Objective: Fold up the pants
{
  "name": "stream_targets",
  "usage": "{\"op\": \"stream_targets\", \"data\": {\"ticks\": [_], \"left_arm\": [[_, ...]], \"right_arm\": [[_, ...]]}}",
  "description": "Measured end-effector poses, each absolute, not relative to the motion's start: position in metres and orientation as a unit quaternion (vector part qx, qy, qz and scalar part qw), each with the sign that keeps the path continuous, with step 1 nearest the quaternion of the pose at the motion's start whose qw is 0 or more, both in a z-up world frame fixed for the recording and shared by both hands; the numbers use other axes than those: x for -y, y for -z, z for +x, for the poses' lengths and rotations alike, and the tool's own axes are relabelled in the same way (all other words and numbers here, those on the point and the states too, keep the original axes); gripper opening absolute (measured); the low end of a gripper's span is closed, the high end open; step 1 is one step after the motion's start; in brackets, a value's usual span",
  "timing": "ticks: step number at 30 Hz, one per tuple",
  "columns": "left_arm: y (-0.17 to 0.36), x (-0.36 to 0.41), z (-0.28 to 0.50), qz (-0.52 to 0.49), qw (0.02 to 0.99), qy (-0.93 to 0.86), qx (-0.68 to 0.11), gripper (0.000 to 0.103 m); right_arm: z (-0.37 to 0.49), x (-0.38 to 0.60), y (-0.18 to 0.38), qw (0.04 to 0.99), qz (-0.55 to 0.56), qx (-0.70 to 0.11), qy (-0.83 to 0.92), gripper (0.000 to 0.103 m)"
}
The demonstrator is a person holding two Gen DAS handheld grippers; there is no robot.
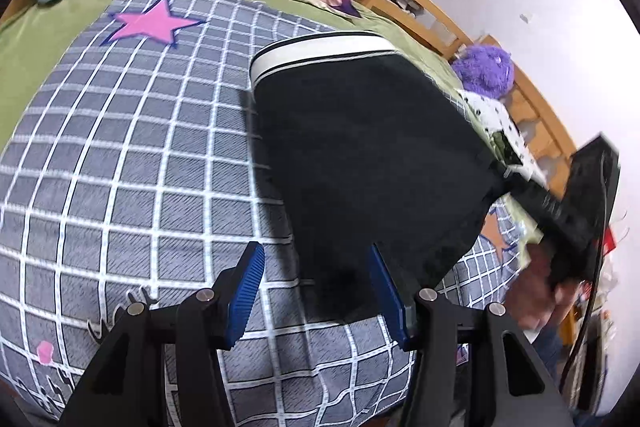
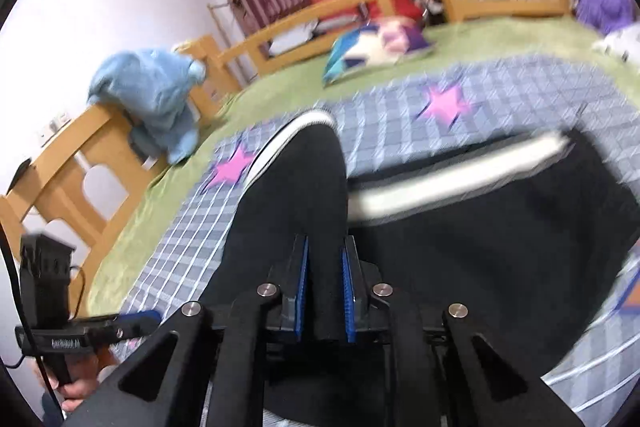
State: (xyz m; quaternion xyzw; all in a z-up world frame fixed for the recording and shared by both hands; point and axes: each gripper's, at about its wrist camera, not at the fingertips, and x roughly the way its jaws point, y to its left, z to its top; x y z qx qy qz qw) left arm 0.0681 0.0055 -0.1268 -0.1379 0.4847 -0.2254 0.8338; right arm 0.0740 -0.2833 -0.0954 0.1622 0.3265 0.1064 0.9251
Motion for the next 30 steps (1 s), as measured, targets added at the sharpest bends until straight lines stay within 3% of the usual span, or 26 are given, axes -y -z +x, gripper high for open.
{"op": "stream_targets", "data": {"ticks": [7, 14, 17, 22, 25, 30], "left_arm": [[0.114, 0.048, 0.077, -0.106, 0.833, 0.251, -0.481, 0.052], [0.128, 0.105, 0.081, -0.080, 0.817, 0.276, -0.500, 0.052], [0.128, 0.127, 0.083, -0.072, 0.812, 0.280, -0.507, 0.052], [0.113, 0.154, 0.084, -0.048, 0.829, 0.285, -0.479, 0.052], [0.122, 0.169, 0.084, -0.038, 0.834, 0.272, -0.479, 0.052], [0.166, 0.191, 0.070, 0.023, 0.824, 0.240, -0.514, 0.055]], "right_arm": [[0.071, 0.396, 0.075, 0.942, 0.146, -0.301, -0.012, 0.013], [0.054, 0.493, 0.128, 0.922, 0.185, -0.331, 0.075, 0.014], [0.055, 0.499, 0.152, 0.910, 0.177, -0.367, 0.070, 0.022], [0.033, 0.494, 0.115, 0.934, 0.159, -0.309, 0.085, 0.023], [0.030, 0.481, 0.102, 0.946, 0.139, -0.290, 0.042, 0.029], [0.048, 0.455, 0.147, 0.925, 0.069, -0.372, 0.020, 0.029]]}}
